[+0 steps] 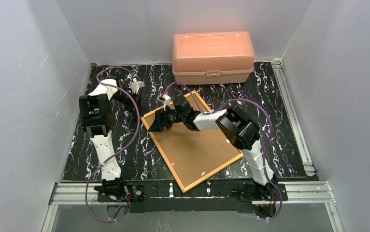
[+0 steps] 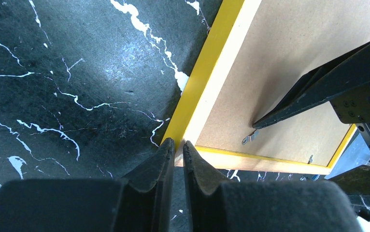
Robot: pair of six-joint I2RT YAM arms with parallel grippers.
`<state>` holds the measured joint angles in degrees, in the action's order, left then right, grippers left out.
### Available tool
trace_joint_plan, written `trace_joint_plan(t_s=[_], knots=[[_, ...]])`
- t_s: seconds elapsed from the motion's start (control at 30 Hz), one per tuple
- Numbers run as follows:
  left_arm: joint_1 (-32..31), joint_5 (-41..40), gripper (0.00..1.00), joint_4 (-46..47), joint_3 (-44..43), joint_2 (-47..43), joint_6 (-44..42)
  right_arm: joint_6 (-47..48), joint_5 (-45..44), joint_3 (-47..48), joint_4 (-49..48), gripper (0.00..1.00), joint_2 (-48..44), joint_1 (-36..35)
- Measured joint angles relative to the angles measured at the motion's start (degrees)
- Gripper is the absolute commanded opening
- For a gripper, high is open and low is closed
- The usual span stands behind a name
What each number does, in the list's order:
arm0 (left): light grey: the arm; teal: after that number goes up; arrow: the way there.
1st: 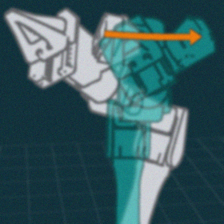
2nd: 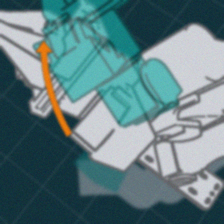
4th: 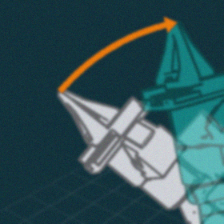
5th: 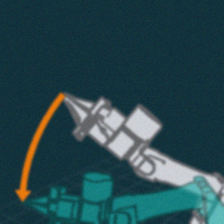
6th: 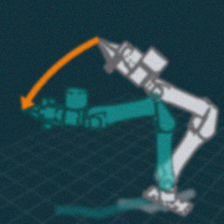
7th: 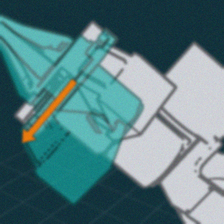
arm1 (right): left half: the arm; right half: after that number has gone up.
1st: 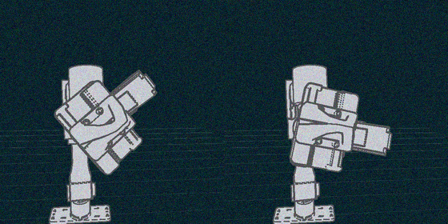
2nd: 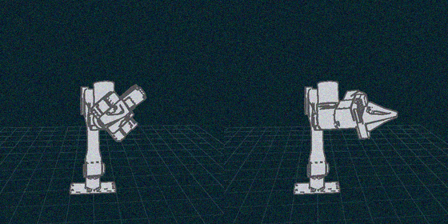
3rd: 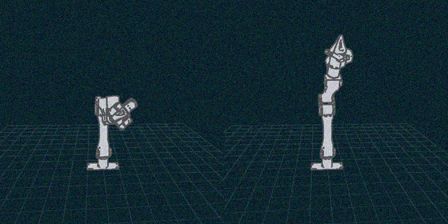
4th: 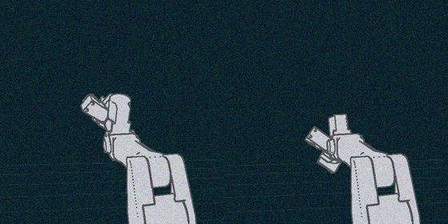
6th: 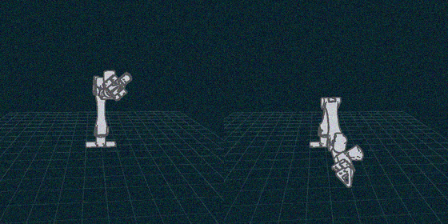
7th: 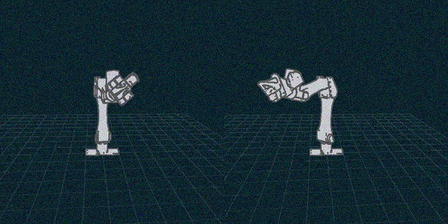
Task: Put the photo into the frame
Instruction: Install the photo frame at the center of the board.
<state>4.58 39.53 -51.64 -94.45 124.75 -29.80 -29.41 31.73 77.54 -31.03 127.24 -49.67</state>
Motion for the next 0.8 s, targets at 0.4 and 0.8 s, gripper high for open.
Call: trace_joint_plan(t_s=[0.4, 0.8], knots=[[-0.04, -0.17, 0.1, 0.02, 0.0, -0.09, 0.0, -0.98, -0.04, -2.62, -2.21, 0.81, -1.11, -1.05], [-0.07, -0.46, 0.09, 0.17, 0.15, -0.35, 0.07, -2.36, -0.02, -3.52, -2.16, 0.81, -1.75, -1.64]])
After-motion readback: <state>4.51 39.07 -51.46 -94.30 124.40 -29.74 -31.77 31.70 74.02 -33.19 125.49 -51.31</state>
